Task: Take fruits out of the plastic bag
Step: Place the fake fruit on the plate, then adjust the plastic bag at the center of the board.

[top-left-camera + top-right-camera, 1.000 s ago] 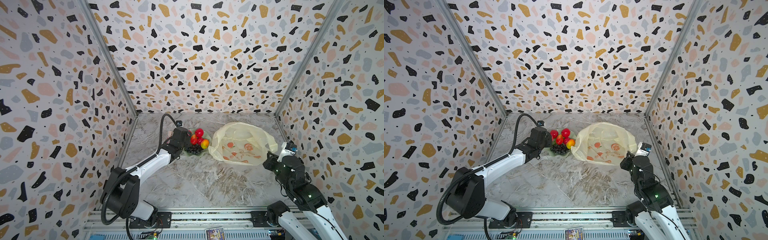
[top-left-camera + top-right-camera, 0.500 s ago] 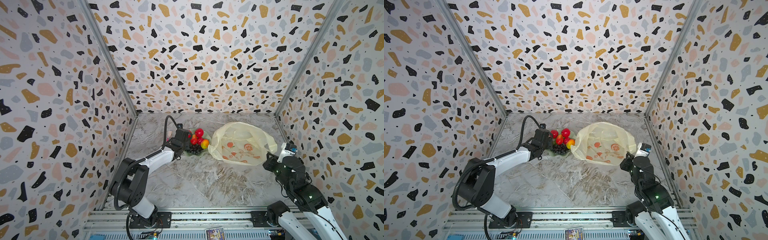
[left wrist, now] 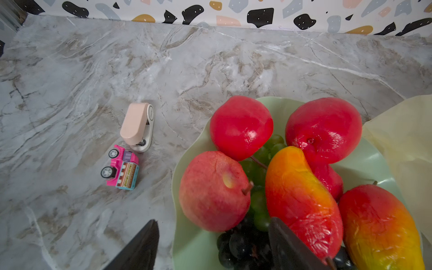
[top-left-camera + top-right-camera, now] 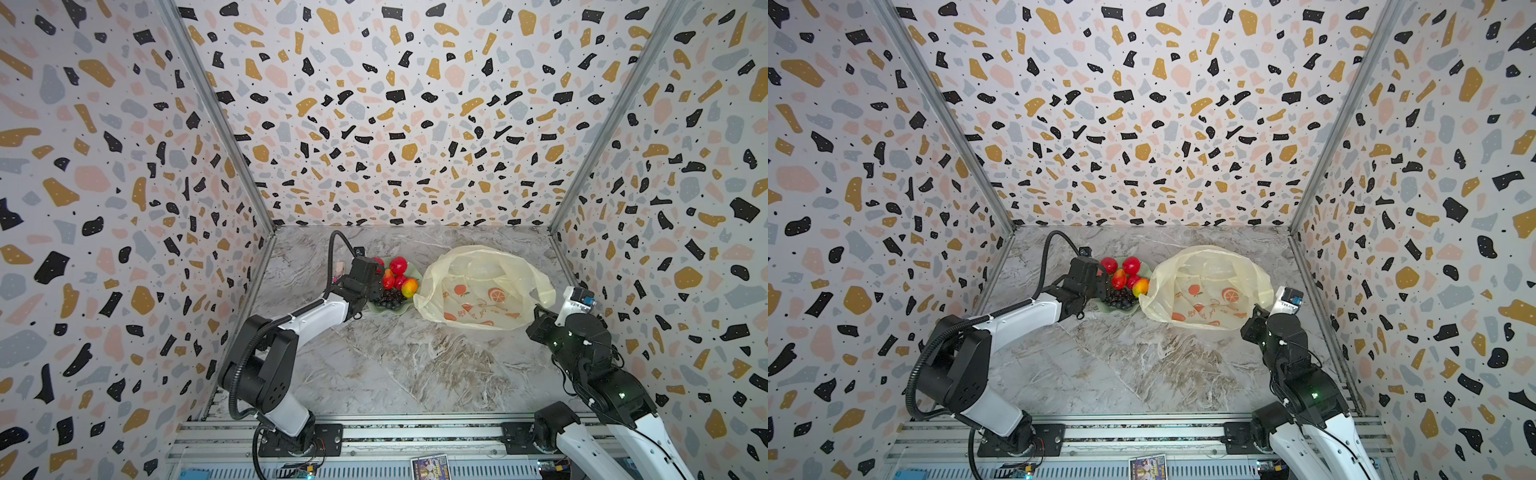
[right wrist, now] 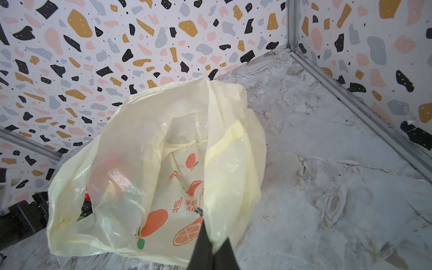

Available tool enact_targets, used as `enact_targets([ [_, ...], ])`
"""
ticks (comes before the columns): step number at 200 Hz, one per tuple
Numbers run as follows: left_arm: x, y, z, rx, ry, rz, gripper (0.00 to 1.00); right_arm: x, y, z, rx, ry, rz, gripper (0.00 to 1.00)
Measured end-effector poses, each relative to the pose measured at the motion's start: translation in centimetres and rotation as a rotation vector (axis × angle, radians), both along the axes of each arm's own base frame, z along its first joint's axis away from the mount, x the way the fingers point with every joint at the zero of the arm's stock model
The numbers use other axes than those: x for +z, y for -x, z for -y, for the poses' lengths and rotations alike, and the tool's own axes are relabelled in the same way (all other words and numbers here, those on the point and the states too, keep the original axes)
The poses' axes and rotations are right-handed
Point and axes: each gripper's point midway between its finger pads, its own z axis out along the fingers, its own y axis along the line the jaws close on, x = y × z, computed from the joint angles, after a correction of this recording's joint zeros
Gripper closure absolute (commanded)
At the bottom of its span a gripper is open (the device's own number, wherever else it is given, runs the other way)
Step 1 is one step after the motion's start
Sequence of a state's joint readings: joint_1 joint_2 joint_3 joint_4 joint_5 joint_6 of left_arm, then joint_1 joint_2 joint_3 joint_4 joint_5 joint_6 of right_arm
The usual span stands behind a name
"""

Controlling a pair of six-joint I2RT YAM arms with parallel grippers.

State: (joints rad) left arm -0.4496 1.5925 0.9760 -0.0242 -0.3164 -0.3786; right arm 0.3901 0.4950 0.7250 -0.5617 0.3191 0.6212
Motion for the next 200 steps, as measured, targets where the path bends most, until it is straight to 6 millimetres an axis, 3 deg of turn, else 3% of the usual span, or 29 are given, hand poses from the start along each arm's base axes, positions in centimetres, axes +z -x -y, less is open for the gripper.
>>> enact_targets([
  [30,2.7,0.2,-0.2,0.003,0.022,0.053,0.29,-0.2,-0.2,0.6,-0.030,0.037,-0.003,1.00],
  [63,8.2,-0.1,0.5,-0.007,0.070,0.167,0.32,-2.5,-0.3,1.3,-0.076,0.044,-0.046,0.99],
  [92,13.2,-0.4,3.6,-0.070,0.105,0.267,0.32,-5.1,-0.3,1.6,-0.114,0.028,-0.117,0.98],
  [110,15.9,-0.4,8.1,-0.162,0.144,0.319,0.32,-6.4,-0.1,2.1,-0.152,0.011,-0.146,0.96],
  [123,17.5,-0.7,12.5,-0.251,0.177,0.347,0.32,-7.2,0.0,2.7,-0.184,-0.003,-0.162,0.95],
  [150,18.3,-1.9,22.4,-0.436,0.232,0.367,0.33,-8.7,0.2,4.0,-0.250,-0.028,-0.192,0.92],
  [176,15.2,-2.5,30.9,-0.586,0.239,0.326,0.34,-9.6,0.6,5.0,-0.289,-0.061,-0.199,0.85],
  [200,8.6,-0.9,35.7,-0.695,0.199,0.216,0.34,-8.9,0.6,5.2,-0.295,-0.085,-0.164,0.71],
])
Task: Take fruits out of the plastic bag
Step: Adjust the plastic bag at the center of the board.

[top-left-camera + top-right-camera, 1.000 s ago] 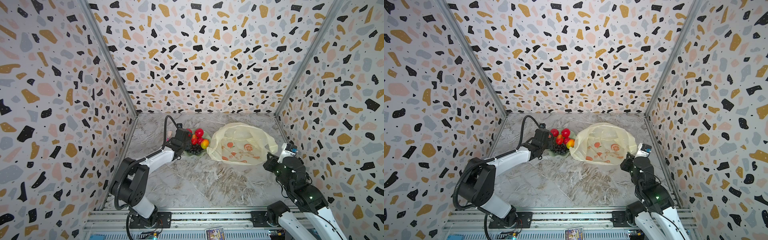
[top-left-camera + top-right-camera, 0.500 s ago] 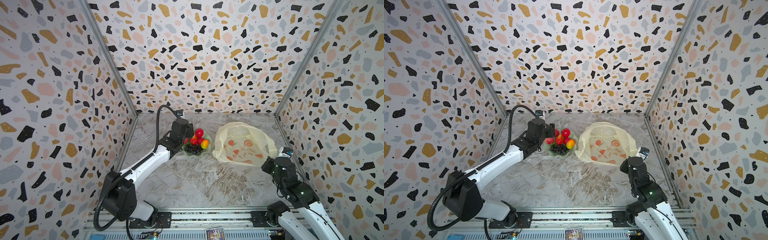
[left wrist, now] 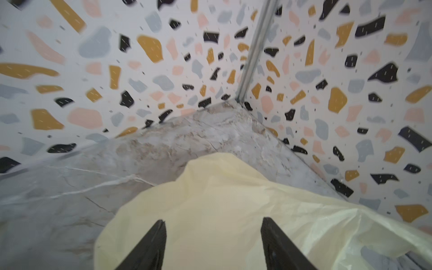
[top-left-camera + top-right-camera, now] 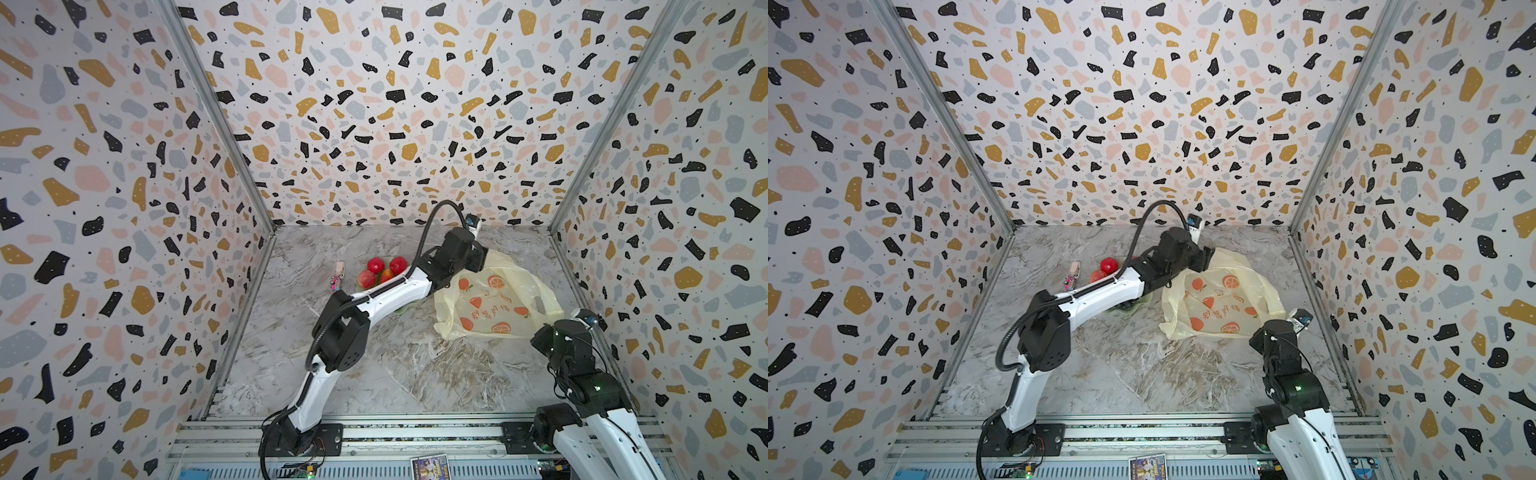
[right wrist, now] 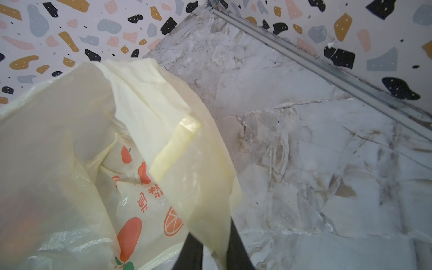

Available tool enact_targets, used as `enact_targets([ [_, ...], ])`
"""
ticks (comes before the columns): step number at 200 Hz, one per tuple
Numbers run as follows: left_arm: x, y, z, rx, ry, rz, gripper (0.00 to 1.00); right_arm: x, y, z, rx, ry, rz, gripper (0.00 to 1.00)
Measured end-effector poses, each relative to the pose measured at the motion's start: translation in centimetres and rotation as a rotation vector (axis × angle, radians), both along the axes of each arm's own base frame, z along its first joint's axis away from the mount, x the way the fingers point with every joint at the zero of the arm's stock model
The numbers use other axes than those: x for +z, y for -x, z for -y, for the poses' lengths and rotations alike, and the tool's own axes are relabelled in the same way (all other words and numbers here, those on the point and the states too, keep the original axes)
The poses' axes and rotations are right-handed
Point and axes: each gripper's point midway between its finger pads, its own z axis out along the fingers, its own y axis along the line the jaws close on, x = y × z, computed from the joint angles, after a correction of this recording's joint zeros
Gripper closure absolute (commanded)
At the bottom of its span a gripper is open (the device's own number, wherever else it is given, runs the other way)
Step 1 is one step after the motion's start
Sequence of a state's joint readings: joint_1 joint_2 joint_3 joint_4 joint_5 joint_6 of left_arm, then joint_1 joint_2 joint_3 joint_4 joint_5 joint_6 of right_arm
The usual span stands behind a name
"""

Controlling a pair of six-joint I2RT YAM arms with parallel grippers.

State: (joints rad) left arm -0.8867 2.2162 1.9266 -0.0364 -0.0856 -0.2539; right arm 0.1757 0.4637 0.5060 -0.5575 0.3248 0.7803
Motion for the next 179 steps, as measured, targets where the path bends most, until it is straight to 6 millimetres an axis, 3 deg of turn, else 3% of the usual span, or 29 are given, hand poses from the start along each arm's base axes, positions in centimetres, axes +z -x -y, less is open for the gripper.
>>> enact_targets([
  [20,-5.3,1.8,1.9,-0.057,-0.059,-0.077,0.35,0.7,-0.2,-0.1,0.014,0.004,0.032,0.48],
  [40,-9.2,2.9,2.8,-0.086,-0.092,-0.135,0.35,1.4,-0.5,-0.2,0.037,0.026,0.049,0.33],
  [86,-15.1,3.3,2.9,-0.082,-0.145,-0.213,0.35,5.2,-1.4,-0.2,0.065,0.090,0.125,0.18],
  [111,-16.8,3.2,2.9,-0.079,-0.164,-0.232,0.35,7.0,-1.9,-0.1,0.075,0.119,0.169,0.16],
  [130,-16.3,3.3,2.9,-0.085,-0.157,-0.232,0.35,8.0,-2.4,-0.2,0.082,0.131,0.195,0.16],
  [148,-13.9,3.4,3.1,-0.096,-0.128,-0.213,0.33,8.5,-3.3,-0.5,0.092,0.136,0.213,0.16],
  [163,-9.9,3.9,2.6,-0.109,-0.088,-0.179,0.32,8.7,-4.1,-0.7,0.099,0.143,0.222,0.16],
  [179,-3.4,4.8,1.2,-0.115,-0.032,-0.103,0.31,8.9,-5.3,-0.8,0.098,0.157,0.232,0.16],
])
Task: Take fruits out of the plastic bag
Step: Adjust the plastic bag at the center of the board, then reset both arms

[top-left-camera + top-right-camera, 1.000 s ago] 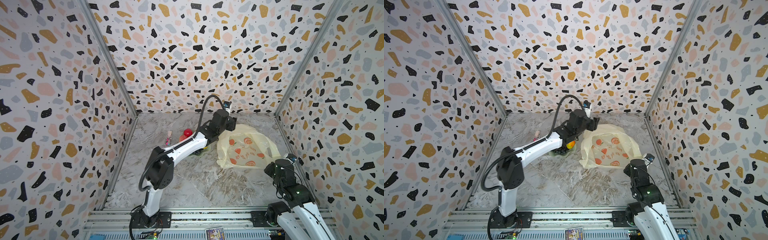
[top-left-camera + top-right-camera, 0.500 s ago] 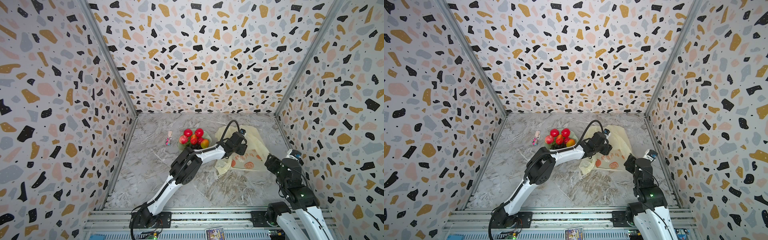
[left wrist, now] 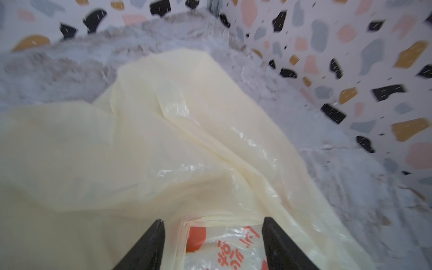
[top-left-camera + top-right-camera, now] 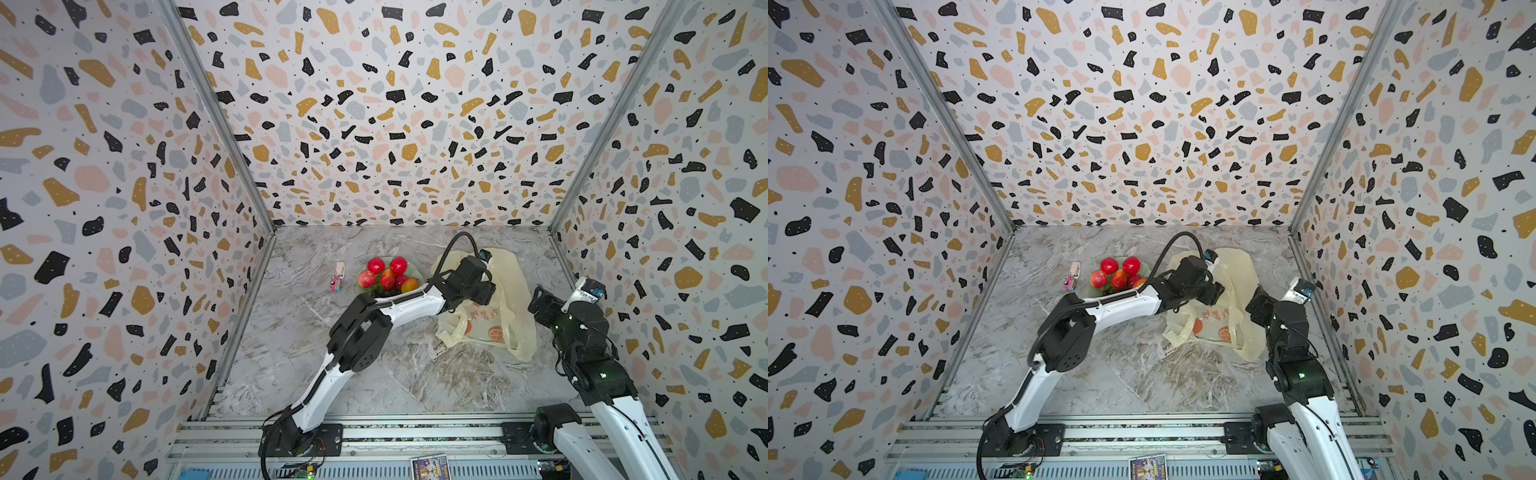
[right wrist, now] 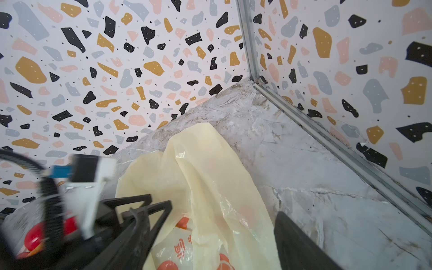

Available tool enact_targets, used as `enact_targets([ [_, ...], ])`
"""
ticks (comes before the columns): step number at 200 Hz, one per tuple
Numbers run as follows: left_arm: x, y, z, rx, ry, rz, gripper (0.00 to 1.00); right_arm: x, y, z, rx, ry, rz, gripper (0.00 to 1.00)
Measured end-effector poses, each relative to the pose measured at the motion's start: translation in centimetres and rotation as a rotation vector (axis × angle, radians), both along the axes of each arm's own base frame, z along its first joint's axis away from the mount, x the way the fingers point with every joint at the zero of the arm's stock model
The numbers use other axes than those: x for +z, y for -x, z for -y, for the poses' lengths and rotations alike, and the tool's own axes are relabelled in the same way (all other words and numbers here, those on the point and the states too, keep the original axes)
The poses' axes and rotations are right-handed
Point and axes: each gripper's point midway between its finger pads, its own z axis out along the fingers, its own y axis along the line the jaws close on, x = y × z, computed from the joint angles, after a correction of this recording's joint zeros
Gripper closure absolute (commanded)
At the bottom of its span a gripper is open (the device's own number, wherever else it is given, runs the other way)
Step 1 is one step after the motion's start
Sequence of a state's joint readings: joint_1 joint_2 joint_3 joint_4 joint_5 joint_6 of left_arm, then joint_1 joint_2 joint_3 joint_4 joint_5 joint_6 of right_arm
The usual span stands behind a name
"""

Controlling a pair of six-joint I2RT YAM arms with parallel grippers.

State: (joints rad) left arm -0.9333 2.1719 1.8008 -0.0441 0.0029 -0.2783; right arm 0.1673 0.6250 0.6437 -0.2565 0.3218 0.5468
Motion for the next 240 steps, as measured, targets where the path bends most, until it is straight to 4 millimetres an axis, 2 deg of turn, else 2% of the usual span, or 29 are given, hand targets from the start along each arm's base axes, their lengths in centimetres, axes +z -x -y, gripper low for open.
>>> enact_targets([
  [17,7.9,0.8,-2.3,0.022,0.082,0.116,0.29,0.0,-1.4,0.2,-0.013,0.027,0.007,0.16],
  [21,10.1,1.1,-3.2,0.037,0.102,0.153,0.29,0.1,-1.8,0.3,-0.018,0.037,0.013,0.16],
  [35,16.1,1.8,-6.8,0.105,0.160,0.265,0.28,0.0,-3.2,0.7,-0.037,0.073,0.027,0.16],
  [47,19.6,1.9,-10.9,0.201,0.182,0.349,0.28,-0.7,-4.4,1.1,-0.050,0.119,0.038,0.16],
  [51,20.2,1.9,-12.2,0.235,0.184,0.369,0.27,-1.0,-4.7,1.2,-0.053,0.133,0.042,0.16],
  [61,21.3,1.0,-17.4,0.366,0.174,0.419,0.27,-2.4,-5.4,1.5,-0.053,0.182,0.045,0.16],
  [70,21.1,-0.1,-22.1,0.488,0.151,0.443,0.27,-3.8,-5.8,1.7,-0.049,0.225,0.050,0.16],
  [82,18.9,-1.9,-30.3,0.701,0.091,0.455,0.27,-6.2,-5.9,1.9,-0.037,0.283,0.047,0.16],
  [84,18.6,-2.1,-31.1,0.723,0.085,0.455,0.27,-6.6,-5.9,2.0,-0.034,0.292,0.046,0.16],
  [101,12.4,-2.5,-42.7,1.017,-0.060,0.425,0.26,-10.2,-5.5,1.9,0.011,0.357,0.020,0.16],
  [114,7.2,-1.0,-48.6,1.161,-0.183,0.383,0.26,-12.1,-5.3,1.5,0.056,0.399,0.011,0.16],
  [123,4.2,0.4,-51.0,1.212,-0.251,0.357,0.25,-12.8,-5.3,1.1,0.085,0.422,0.015,0.16],
  [139,-0.5,2.5,-54.0,1.262,-0.341,0.308,0.24,-12.3,-5.7,0.5,0.132,0.460,0.056,0.17],
  [161,-4.1,3.6,-56.5,1.305,-0.386,0.272,0.22,-10.0,-6.7,0.2,0.139,0.503,0.124,0.19],
  [178,-6.0,3.2,-56.9,1.289,-0.371,0.258,0.20,-8.4,-7.7,0.4,0.122,0.506,0.134,0.18],
  [191,-7.2,2.6,-56.3,1.248,-0.346,0.264,0.19,-7.3,-7.0,0.2,0.125,0.509,0.196,0.17],
  [200,-7.9,2.4,-55.8,1.214,-0.340,0.262,0.19,-7.9,-6.2,-0.1,0.141,0.519,0.211,0.16],
  [212,-8.6,2.2,-55.1,1.166,-0.334,0.251,0.18,-10.1,-5.0,-0.1,0.166,0.532,0.180,0.15],
  [226,-7.9,1.7,-54.4,1.123,-0.296,0.282,0.18,-12.5,-4.5,-0.1,0.197,0.532,0.112,0.15],
  [240,-7.0,1.6,-53.7,1.079,-0.251,0.330,0.18,-12.6,-4.5,0.2,0.199,0.527,0.114,0.16],
])
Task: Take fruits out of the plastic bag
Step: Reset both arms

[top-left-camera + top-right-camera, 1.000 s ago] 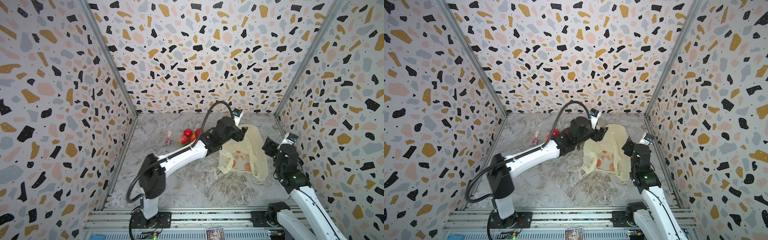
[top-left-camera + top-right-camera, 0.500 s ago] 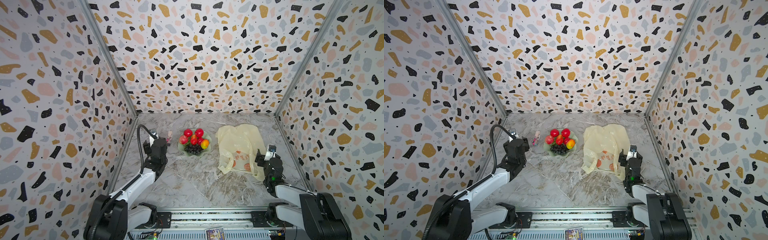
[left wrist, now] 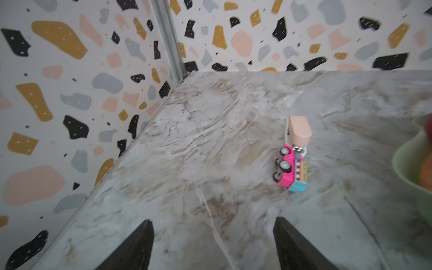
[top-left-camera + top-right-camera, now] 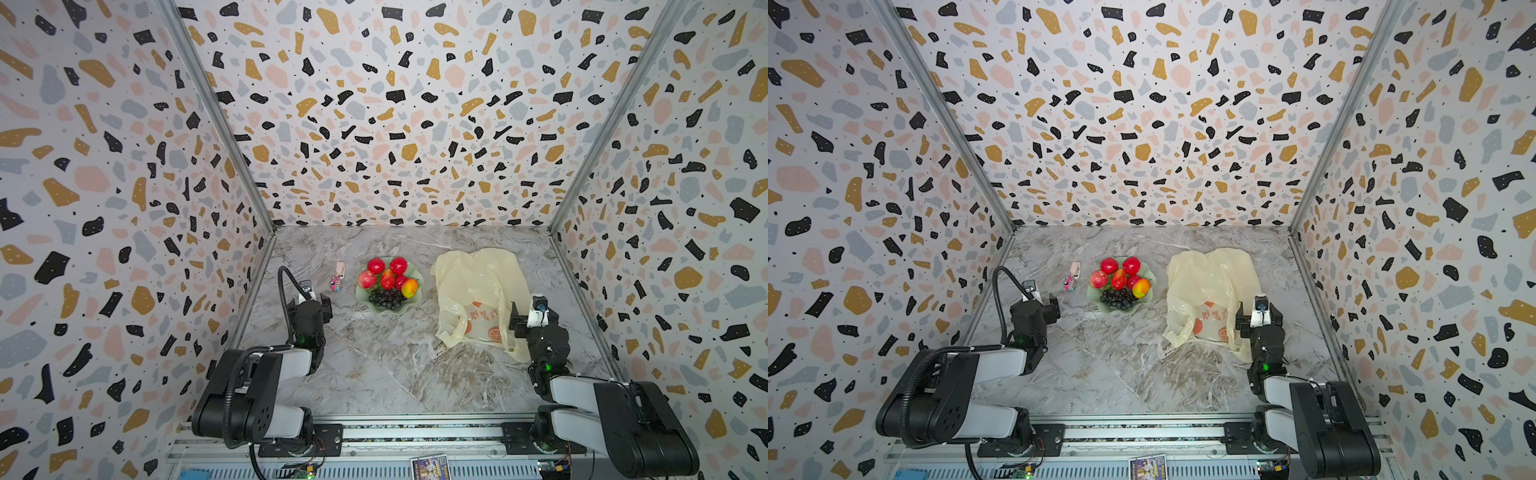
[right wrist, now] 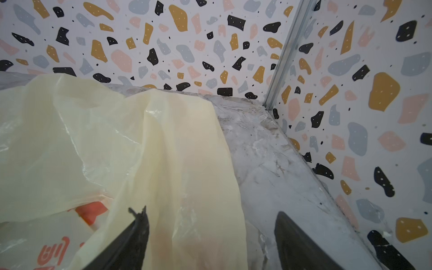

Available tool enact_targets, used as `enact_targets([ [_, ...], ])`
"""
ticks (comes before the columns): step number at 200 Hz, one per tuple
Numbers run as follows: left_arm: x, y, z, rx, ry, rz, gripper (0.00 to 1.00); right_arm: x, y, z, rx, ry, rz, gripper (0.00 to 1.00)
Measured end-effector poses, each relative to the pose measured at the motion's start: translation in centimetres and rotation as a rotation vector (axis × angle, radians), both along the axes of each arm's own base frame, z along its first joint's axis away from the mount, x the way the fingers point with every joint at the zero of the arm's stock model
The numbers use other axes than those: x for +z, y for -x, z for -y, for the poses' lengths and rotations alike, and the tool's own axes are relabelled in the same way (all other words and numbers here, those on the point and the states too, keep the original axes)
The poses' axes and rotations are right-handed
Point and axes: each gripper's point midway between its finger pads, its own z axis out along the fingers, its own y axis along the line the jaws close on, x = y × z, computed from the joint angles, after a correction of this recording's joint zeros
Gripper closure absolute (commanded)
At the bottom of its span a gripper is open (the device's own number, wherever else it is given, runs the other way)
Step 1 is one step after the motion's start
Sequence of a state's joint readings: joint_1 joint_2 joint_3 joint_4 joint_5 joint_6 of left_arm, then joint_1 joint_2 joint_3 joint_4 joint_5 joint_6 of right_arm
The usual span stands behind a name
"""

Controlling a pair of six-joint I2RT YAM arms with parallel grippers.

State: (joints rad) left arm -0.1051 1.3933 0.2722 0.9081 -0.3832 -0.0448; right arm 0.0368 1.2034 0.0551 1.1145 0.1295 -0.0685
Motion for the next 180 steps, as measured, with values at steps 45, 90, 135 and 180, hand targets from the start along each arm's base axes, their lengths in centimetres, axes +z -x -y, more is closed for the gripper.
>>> enact_targets([
  [45,-1.0,2.1,0.9,-0.077,0.002,0.043,0.14,2.3,0.5,-0.2,0.069,-0.028,0.097,0.16],
  [90,0.1,1.7,0.9,-0.075,0.004,0.086,0.13,1.4,-0.1,-3.6,0.215,-0.045,0.073,0.14],
  [135,0.2,1.7,0.9,-0.074,0.005,0.093,0.12,-2.5,-0.4,-3.3,0.181,-0.072,-0.003,0.07],
  [180,0.3,1.7,0.8,-0.068,0.004,0.094,0.00,1.1,-4.2,-1.6,0.020,-0.097,0.073,0.01],
])
